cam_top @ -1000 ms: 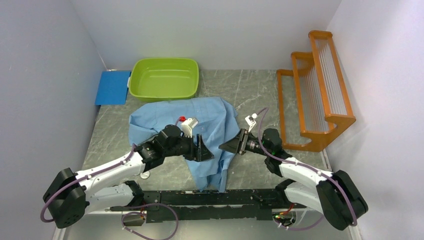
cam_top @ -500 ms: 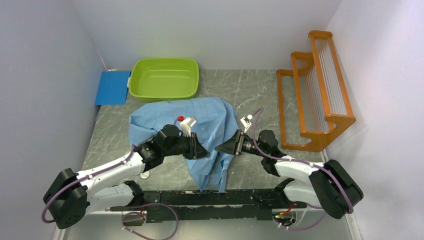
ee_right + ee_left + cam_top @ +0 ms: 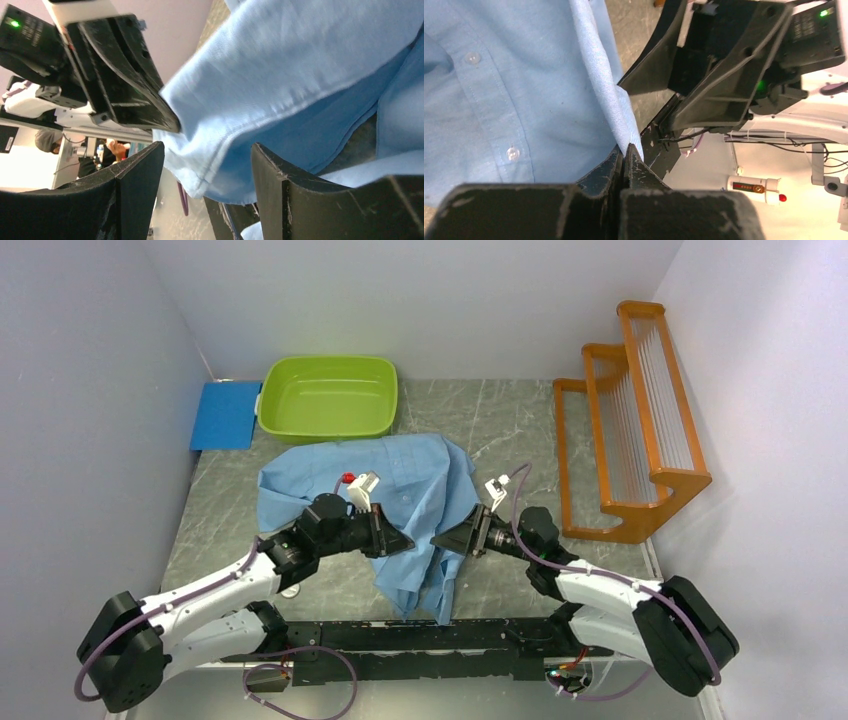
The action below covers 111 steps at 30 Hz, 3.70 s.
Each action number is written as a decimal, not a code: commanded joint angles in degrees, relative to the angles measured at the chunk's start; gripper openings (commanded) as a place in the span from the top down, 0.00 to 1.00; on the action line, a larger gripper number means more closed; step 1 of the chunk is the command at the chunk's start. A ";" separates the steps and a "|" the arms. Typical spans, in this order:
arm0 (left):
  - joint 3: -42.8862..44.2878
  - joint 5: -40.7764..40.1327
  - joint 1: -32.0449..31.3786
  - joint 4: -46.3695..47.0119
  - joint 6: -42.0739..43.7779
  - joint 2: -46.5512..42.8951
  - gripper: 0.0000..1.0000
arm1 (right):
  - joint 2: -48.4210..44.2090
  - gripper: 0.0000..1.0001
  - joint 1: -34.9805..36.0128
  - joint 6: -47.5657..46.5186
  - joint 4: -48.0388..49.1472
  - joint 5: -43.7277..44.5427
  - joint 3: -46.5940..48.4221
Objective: Pin the brooch onto the clothing
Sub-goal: Flatten out the clothes at the center of the board.
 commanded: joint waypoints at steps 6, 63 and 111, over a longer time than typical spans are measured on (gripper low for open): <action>0.57 -0.82 0.38 3.50 -2.28 -1.58 0.97 | 5.96 0.35 5.72 2.61 9.66 2.91 -0.18; -13.85 -11.29 0.41 -2.16 -8.47 -11.59 0.08 | -1.40 1.00 -9.68 -23.56 -41.27 29.84 45.62; 23.49 -5.54 8.69 -45.74 16.79 11.33 0.06 | -6.51 1.00 -23.17 -23.28 -52.53 10.34 36.88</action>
